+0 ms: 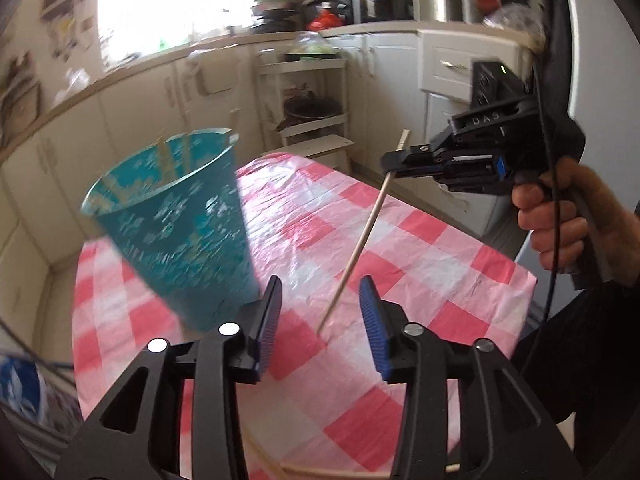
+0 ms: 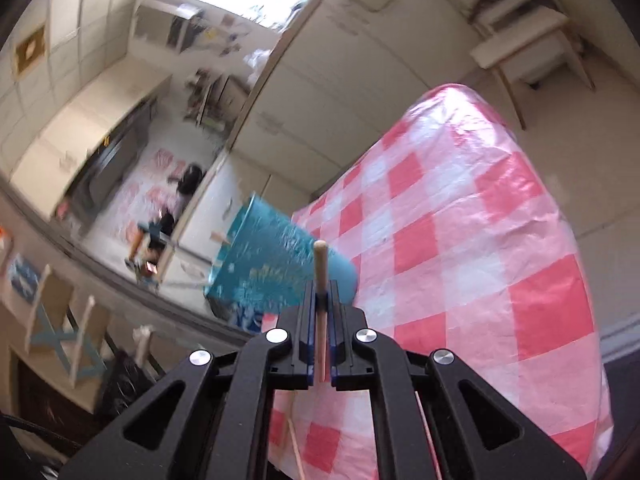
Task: Organize utensils
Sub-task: 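Lift the right tool's chopstick over the basket and open to drop it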
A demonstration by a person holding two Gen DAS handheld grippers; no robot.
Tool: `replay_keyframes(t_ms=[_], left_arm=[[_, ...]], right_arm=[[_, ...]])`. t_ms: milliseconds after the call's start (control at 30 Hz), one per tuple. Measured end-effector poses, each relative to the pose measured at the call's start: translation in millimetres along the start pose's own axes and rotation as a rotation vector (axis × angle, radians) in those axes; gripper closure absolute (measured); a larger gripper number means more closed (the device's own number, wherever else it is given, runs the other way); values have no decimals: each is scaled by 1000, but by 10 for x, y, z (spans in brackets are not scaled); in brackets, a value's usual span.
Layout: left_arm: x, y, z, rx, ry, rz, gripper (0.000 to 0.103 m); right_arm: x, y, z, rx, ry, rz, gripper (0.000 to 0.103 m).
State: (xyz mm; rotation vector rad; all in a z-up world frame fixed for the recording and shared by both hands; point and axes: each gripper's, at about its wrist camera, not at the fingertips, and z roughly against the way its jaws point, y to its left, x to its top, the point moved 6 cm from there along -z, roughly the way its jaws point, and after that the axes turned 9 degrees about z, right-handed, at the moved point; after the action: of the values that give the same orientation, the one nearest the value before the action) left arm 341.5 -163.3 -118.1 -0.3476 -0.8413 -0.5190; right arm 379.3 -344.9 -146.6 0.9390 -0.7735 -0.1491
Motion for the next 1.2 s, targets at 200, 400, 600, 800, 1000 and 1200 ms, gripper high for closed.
replay_keyframes(t_ms=[200, 400, 600, 800, 1000, 1200], left_arm=[[-232, 396, 214, 40, -28, 217, 61], [-320, 661, 374, 116, -107, 370, 57], [-358, 722, 350, 164, -100, 358, 55], [-431, 703, 373, 181, -80, 336, 54], [-488, 716, 412, 200, -60, 328, 52], [-530, 695, 420, 212, -39, 331, 51]], right_arm=[[300, 9, 125, 265, -244, -136, 97], [535, 131, 75, 357, -365, -149, 97], [697, 876, -63, 212, -334, 150, 97], [515, 1407, -676, -74, -145, 476, 94], [208, 1510, -972, -130, -56, 581, 65], [36, 1279, -576, -125, -76, 558, 57]])
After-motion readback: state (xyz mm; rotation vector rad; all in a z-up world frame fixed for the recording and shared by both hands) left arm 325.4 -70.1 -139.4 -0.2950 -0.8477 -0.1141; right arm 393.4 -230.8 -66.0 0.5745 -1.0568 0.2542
